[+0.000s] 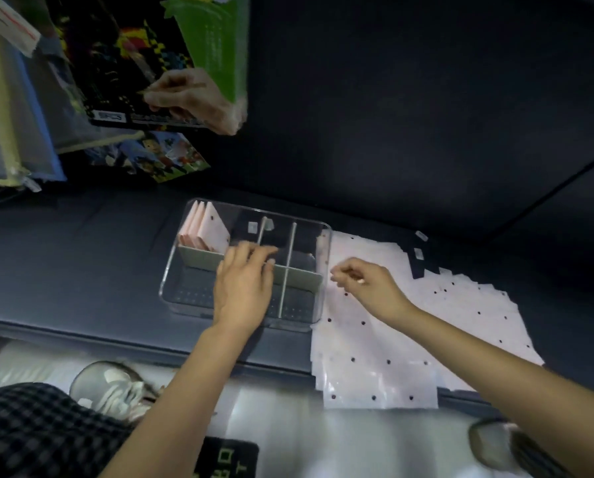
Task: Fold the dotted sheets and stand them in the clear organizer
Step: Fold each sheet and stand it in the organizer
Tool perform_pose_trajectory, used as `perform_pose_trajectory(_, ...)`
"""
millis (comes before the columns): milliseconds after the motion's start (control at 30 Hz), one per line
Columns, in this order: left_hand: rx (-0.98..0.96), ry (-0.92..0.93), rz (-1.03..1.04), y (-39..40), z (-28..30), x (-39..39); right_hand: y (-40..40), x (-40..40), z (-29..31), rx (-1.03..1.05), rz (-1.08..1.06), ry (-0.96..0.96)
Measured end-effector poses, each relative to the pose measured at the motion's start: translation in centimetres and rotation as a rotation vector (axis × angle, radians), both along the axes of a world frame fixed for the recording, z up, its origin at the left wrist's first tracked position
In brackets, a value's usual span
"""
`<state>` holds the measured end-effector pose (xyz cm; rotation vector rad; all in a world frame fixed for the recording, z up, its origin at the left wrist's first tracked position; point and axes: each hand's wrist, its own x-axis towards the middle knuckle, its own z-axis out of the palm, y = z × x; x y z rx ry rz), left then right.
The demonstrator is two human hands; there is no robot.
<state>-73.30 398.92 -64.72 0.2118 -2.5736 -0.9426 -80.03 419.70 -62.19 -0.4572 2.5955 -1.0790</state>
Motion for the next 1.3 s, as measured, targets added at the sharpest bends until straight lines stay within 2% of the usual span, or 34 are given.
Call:
perform_pose_trajectory(67,-0.034,0.008,-0.168,3.1,0.2,0.8,5.1,1.7,-1.0,0.087,-0.051,-0.021)
perform_pose_trajectory(133,-0.04,-0.072,-0.339,6.4,-0.3,1.7,9.8,3.7,-2.5,0.206,-0.047,-0.048)
perform_pose_trajectory(200,-0.055,-0.195,-0.499,9.2,-1.5,2.8,13.9,5.8,-4.1,0.358,0.028,-0.084)
perform_pose_trajectory(300,-0.199,-0.454,-0.714,11.6,-4.6,5.1,18.2,8.6,-6.2,0.527,0.227,-0.082)
perform_pose_trajectory(400,-0.369,-0.592,-0.822,11.8,-7.5,7.3,20.3,9.9,-7.9,0.549,0.337,0.038)
perform_pose_trajectory(500,-0.428,-0.557,-0.796,11.4,-8.8,8.3,21.0,10.2,-8.9,0.548,0.377,0.155)
perform_pose_trajectory(600,-0.373,-0.503,-0.74,11.4,-8.6,8.2,21.3,9.9,-8.9,0.495,0.331,0.171)
perform_pose_trajectory(700,-0.297,-0.496,-0.673,11.7,-7.4,7.8,21.4,8.8,-7.6,0.454,0.316,0.045)
perform_pose_trajectory(800,-0.013,-0.686,-0.66,11.9,-4.7,6.3,21.4,6.6,-5.4,0.387,0.325,-0.182)
perform_pose_trajectory(867,0.184,-0.851,-0.761,11.5,-2.8,4.9,21.3,4.9,-2.9,0.266,0.322,-0.379)
perform_pose_trajectory(933,0.309,-0.933,-0.828,10.9,-1.1,3.7,21.2,3.5,-0.5,0.194,0.348,-0.487)
perform_pose_trajectory(1000,0.395,-0.869,-0.767,10.4,0.4,2.7,20.9,2.2,0.9,0.099,0.305,-0.488)
perform_pose_trajectory(1133,0.493,-0.446,-0.322,11.0,1.7,1.5,19.5,-0.6,0.9,-0.063,0.064,-0.354)
perform_pose_trajectory(1200,0.397,-0.247,-0.171,11.7,1.8,1.4,18.4,-2.2,-0.2,-0.085,-0.04,-0.29)
perform_pose_trajectory(1300,0.135,-0.069,-0.187,12.8,1.0,1.6,17.1,-4.3,-2.5,-0.023,-0.165,-0.206)
